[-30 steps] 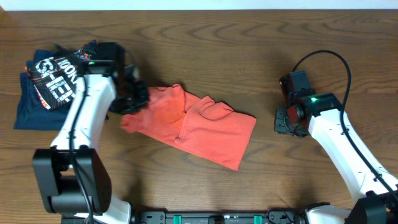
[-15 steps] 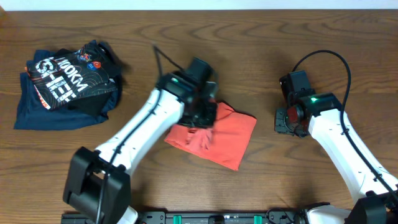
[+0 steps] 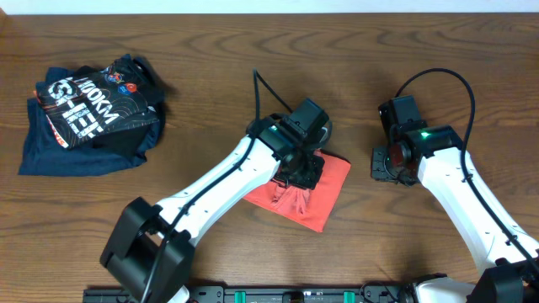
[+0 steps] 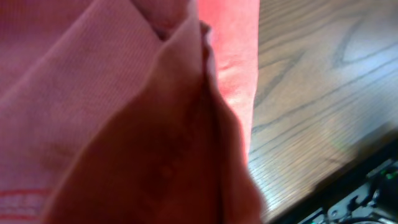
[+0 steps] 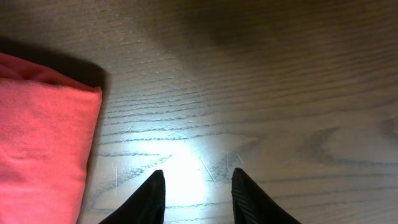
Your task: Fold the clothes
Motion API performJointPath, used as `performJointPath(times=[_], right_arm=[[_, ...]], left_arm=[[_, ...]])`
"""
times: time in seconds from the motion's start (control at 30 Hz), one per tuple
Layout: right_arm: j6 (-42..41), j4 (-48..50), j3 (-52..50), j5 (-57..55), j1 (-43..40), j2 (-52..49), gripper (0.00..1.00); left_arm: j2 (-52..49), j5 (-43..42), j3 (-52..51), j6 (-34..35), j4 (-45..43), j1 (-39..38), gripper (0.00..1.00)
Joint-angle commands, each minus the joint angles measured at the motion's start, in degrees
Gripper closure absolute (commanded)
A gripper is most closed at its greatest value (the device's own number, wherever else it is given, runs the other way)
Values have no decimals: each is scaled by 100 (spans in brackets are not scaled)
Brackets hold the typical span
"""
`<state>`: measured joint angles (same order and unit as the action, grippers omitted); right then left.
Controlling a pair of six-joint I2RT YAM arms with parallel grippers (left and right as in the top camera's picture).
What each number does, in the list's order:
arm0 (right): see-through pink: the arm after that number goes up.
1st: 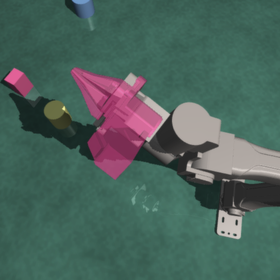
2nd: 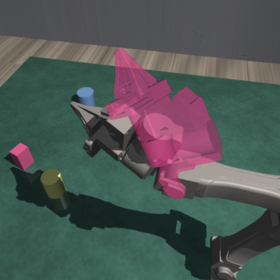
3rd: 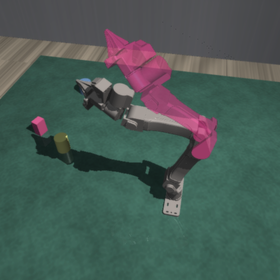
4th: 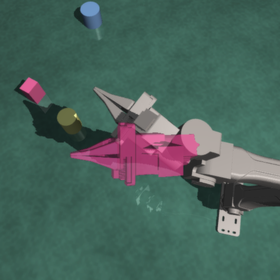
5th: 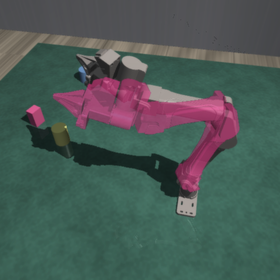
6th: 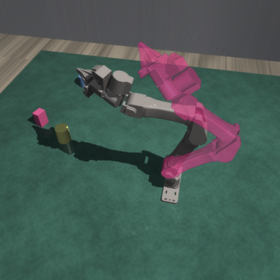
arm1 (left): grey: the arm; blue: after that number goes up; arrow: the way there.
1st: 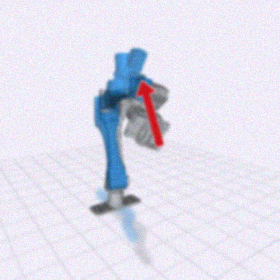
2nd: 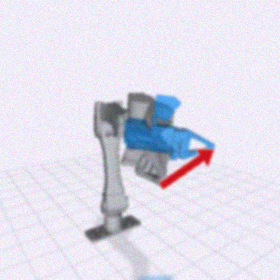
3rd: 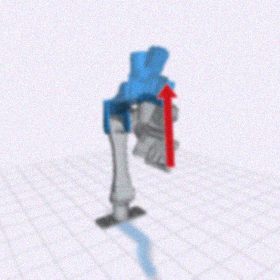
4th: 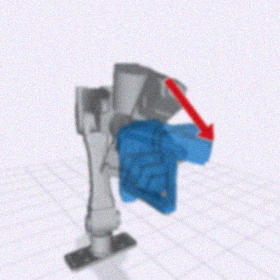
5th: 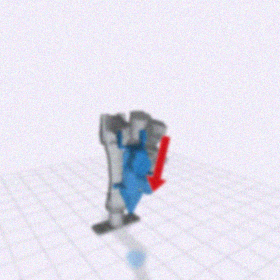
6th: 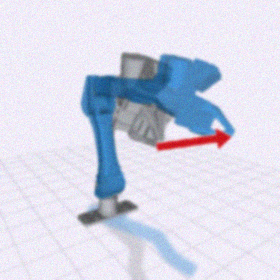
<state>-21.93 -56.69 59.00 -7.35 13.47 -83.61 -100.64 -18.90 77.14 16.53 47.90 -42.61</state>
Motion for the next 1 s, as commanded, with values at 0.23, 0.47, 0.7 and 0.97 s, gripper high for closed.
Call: performJointPath(times=[0.23,0.47,0.7,0.97], right_arm=[[-33,81,-26,33,-33,35,66],[1241,706,-26,1300,-26,35,62],[2363,1248,-26,2240,431,24,56],[2774,1718,-26,2212,1475,-260,48]], left_arm=[[-138,-1025,111,-79,-111,-24,69],[562,72,122,-485,15,332,69],[1373,911,120,-348,33,1366,67],[1029,752,-7,11,83,2247,64]])
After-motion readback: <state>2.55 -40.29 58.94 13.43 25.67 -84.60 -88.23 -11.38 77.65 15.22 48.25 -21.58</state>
